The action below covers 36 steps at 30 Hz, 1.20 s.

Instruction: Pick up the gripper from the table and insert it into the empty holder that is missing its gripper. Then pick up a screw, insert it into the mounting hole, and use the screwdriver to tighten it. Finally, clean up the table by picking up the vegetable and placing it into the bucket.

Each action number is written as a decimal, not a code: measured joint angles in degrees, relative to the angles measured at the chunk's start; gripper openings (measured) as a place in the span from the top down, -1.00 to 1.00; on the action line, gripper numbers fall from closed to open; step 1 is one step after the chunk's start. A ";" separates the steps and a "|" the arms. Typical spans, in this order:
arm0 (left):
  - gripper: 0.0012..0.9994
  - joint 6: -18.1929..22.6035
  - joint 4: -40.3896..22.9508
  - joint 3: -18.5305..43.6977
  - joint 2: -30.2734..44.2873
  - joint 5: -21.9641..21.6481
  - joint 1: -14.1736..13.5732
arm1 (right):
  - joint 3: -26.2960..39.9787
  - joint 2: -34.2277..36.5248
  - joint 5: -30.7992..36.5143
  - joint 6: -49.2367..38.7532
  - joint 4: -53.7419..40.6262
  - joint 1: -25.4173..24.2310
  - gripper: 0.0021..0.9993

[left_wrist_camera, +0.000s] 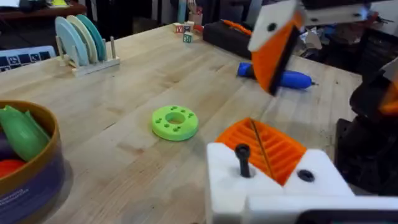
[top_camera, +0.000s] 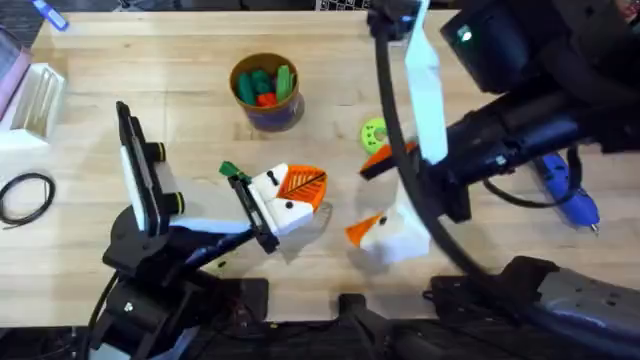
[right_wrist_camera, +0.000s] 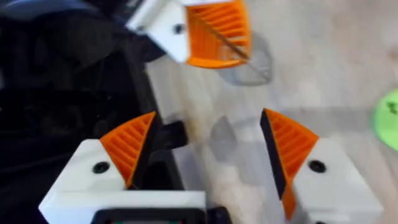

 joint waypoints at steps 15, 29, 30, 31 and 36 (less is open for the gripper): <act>0.99 0.00 0.00 0.00 0.00 -0.02 0.00 | 0.00 -0.01 30.71 8.95 1.41 -18.66 -0.98; 0.99 0.00 0.00 0.00 0.00 0.00 0.00 | -0.02 0.01 44.15 12.28 3.22 -51.65 -0.98; 0.99 0.00 -0.01 0.00 -0.01 0.00 0.00 | -0.02 0.01 44.23 12.27 4.20 -54.17 -0.98; 0.99 0.00 0.00 0.00 0.00 0.00 0.00 | -0.02 0.01 44.22 12.26 5.25 -56.45 -0.98; 0.99 0.00 0.00 0.00 0.00 -0.01 0.00 | -0.02 0.01 43.52 12.01 11.07 -62.05 -0.98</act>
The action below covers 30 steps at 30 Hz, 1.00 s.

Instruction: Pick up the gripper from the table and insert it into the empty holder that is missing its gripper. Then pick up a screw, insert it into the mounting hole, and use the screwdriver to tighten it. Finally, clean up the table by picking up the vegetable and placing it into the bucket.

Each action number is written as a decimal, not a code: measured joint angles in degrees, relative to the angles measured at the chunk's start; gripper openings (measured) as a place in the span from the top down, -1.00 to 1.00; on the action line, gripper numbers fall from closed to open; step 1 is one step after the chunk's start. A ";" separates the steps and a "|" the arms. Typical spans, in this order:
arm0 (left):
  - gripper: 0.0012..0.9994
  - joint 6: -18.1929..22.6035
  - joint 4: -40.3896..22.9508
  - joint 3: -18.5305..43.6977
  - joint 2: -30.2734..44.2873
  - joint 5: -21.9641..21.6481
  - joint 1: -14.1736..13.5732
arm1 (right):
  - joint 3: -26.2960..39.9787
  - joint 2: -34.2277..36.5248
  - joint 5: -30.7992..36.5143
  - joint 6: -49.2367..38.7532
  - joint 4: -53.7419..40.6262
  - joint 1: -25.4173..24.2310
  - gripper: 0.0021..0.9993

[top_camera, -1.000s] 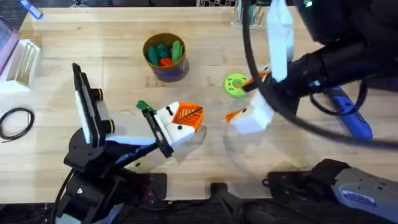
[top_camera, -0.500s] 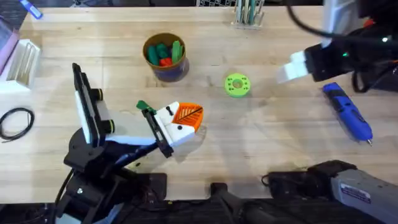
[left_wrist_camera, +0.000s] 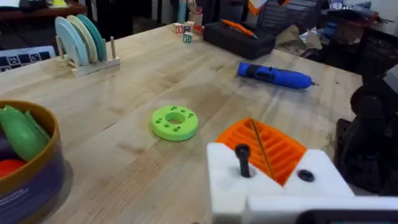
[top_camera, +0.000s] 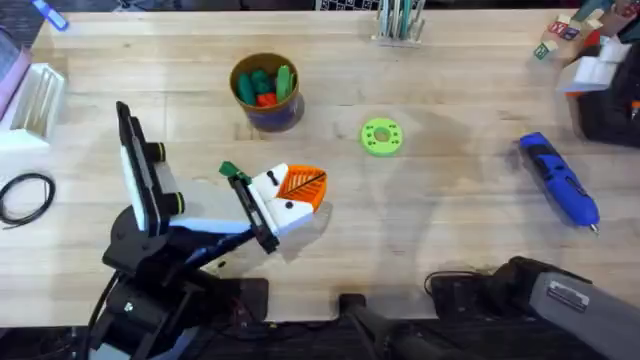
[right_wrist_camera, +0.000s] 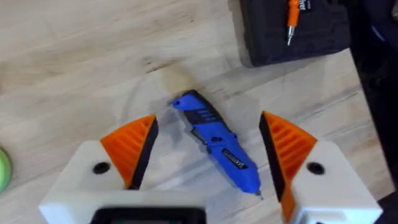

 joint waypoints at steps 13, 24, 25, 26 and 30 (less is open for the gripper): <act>0.99 0.00 -0.02 0.00 0.00 -0.01 0.00 | -0.76 12.73 -0.14 -19.99 -3.45 -4.63 -0.98; 0.99 0.00 0.00 0.00 -0.01 -0.01 0.00 | -0.87 22.94 -5.31 -31.72 -4.60 -10.32 -0.98; 0.99 0.00 0.00 0.00 0.00 -0.01 0.00 | -0.87 23.66 -5.61 -32.41 -4.59 -10.87 -0.98; 0.99 0.00 0.00 0.00 0.00 -0.01 0.00 | -0.87 24.53 -6.07 -33.24 -4.59 -11.53 -0.98; 0.99 0.00 -0.01 0.00 0.00 -0.01 0.00 | -0.87 27.11 -7.32 -35.57 -3.28 -13.14 -0.98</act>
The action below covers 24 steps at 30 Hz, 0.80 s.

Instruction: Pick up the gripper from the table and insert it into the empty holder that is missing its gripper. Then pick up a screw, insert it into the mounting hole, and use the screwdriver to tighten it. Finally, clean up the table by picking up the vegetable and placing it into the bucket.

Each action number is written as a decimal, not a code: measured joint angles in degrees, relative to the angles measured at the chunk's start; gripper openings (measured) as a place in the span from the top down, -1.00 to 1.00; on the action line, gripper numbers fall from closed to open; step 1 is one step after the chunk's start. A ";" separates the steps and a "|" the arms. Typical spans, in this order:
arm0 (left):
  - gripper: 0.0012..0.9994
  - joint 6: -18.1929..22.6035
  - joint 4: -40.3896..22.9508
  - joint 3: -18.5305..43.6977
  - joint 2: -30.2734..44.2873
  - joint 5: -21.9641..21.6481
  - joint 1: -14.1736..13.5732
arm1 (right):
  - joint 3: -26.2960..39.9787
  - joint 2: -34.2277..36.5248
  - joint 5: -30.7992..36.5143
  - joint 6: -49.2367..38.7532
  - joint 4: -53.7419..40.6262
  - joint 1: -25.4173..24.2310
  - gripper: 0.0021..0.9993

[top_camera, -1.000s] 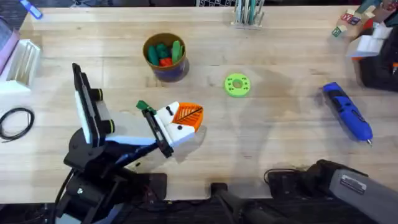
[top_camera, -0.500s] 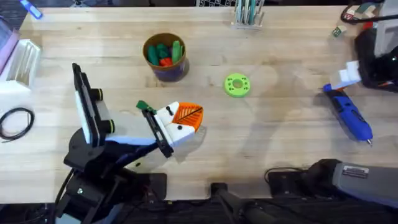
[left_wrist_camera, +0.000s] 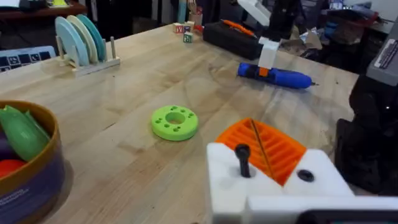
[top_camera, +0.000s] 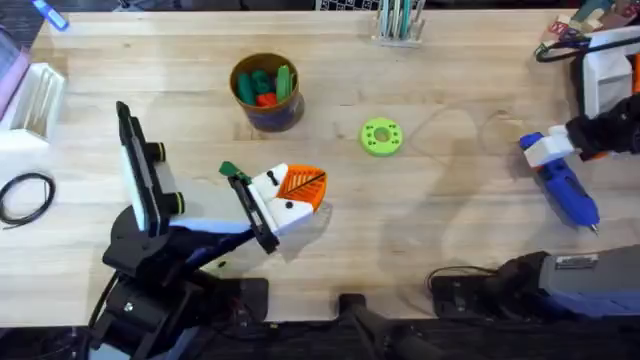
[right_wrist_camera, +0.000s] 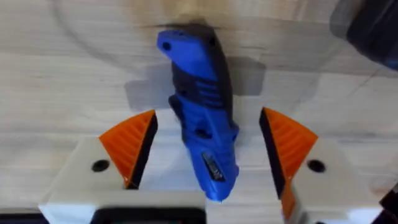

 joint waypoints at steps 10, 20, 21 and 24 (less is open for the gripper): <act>0.99 0.00 -0.01 0.00 -0.01 0.00 0.00 | 0.00 5.89 -0.84 -1.71 3.74 -0.34 -0.61; 0.99 0.00 0.01 0.00 -0.01 0.00 0.00 | -0.02 6.09 -4.08 -2.52 4.50 -0.34 0.86; 0.99 0.00 0.01 0.00 0.00 0.00 0.00 | -0.02 6.09 -4.38 -2.12 4.32 -0.34 0.94; 0.99 0.00 0.01 0.00 0.00 0.00 0.00 | -0.04 5.97 -5.11 -2.10 4.06 -0.13 0.96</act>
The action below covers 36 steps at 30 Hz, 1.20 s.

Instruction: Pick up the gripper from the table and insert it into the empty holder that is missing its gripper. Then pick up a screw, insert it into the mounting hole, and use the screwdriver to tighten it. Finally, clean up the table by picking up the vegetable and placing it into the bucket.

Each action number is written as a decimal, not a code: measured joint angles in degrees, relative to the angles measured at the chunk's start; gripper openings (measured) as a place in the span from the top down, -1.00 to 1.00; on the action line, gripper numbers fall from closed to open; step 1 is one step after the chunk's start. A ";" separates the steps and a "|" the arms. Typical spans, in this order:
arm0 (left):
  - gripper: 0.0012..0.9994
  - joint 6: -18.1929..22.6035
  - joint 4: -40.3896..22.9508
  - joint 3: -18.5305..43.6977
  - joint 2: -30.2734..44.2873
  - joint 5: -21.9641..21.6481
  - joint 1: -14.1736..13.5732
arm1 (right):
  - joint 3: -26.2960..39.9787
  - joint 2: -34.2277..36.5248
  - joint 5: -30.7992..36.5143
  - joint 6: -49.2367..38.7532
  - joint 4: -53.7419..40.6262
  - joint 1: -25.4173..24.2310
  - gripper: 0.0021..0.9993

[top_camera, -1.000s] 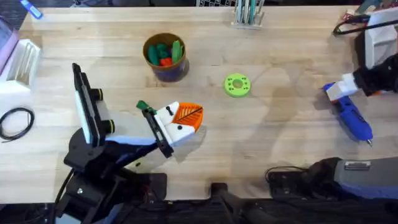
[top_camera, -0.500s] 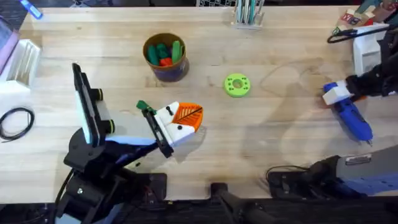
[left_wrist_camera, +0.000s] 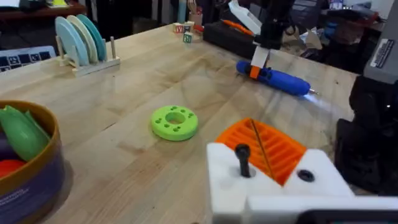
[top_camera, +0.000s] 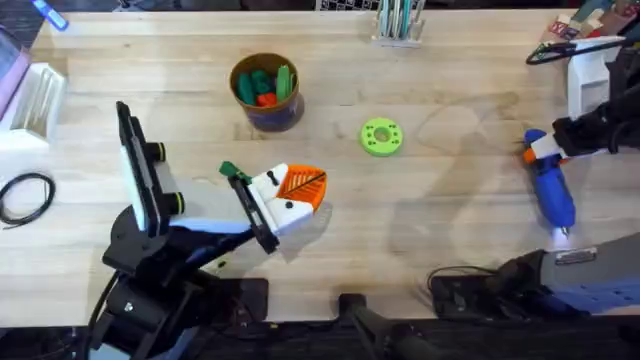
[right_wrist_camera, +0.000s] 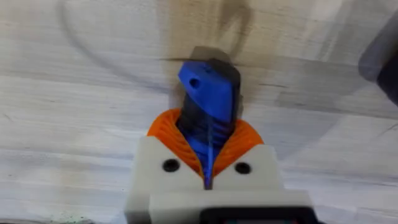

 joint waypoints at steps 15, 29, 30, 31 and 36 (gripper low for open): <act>0.99 0.00 -0.01 0.00 0.00 0.00 0.00 | -0.58 -24.10 -3.36 5.98 1.36 7.03 0.96; 0.99 0.00 0.00 0.00 0.00 0.00 0.00 | -9.79 -57.91 -22.40 32.59 26.43 16.03 0.96; 0.99 0.00 0.00 0.00 0.00 0.00 0.00 | -12.38 -59.58 -23.68 35.12 30.44 17.97 0.96; 0.99 -0.02 0.00 0.00 0.00 0.00 0.00 | -14.53 -60.69 -24.90 37.30 33.62 19.96 0.96; 0.99 0.00 -0.01 0.00 0.00 0.00 0.00 | -23.71 -60.65 -28.79 45.74 48.84 35.00 0.96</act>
